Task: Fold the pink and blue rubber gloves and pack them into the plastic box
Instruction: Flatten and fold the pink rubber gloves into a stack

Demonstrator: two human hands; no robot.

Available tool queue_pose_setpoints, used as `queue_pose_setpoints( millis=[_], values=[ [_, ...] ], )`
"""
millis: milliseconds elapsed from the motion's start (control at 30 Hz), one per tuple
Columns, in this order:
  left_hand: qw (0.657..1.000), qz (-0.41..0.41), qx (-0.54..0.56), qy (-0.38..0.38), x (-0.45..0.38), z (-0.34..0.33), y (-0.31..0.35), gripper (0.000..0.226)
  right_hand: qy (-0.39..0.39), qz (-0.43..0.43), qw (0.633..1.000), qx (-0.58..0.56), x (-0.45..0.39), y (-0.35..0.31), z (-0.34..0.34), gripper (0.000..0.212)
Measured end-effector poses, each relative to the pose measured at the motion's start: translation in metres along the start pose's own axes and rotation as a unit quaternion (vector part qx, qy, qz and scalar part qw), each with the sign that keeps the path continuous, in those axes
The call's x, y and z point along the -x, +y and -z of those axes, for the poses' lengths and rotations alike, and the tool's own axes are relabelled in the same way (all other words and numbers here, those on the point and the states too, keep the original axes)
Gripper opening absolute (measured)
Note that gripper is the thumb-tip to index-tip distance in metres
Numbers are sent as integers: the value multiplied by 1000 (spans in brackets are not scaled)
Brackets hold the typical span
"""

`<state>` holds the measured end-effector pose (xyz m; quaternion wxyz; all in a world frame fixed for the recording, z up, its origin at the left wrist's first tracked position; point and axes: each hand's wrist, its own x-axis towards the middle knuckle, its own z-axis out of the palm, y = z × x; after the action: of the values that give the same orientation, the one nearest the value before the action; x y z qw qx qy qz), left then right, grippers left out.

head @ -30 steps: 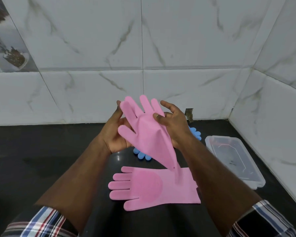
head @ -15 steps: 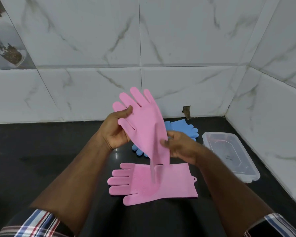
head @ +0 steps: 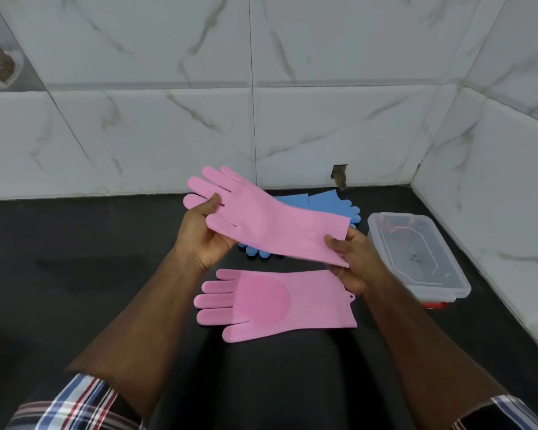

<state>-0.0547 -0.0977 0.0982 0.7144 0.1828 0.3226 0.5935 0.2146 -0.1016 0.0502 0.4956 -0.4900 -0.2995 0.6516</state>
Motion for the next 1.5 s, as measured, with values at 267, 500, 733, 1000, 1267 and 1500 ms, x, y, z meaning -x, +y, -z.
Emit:
queue_pose_setpoints(
  millis=[267, 500, 733, 1000, 1267, 1500],
  values=[
    [994, 9, -77, 82, 15, 43, -10, 24, 50, 22, 988, 146, 4, 12, 15, 14],
    [982, 55, -87, 158, 40, 75, -47, 20, 105, 18, 948, 300, 6, 36, 35, 26],
    [979, 78, -93, 165, 61, 91, -69, 32, 131, 48, 914, 381, 20, 53, 40, 30],
    [966, 87, -142, 196, 67, 98, -74, 31, 144, 37, 901, 407, 24, 62, 42, 33],
    [953, 74, -189, 227, 70, 98, -69, 22, 149, 31, 887, 437, 25, 62, 41, 37],
    [905, 7, -308, 293, 65, 111, -65, 22, 157, 22, 889, 430, 24, 65, 41, 37]
  ],
)
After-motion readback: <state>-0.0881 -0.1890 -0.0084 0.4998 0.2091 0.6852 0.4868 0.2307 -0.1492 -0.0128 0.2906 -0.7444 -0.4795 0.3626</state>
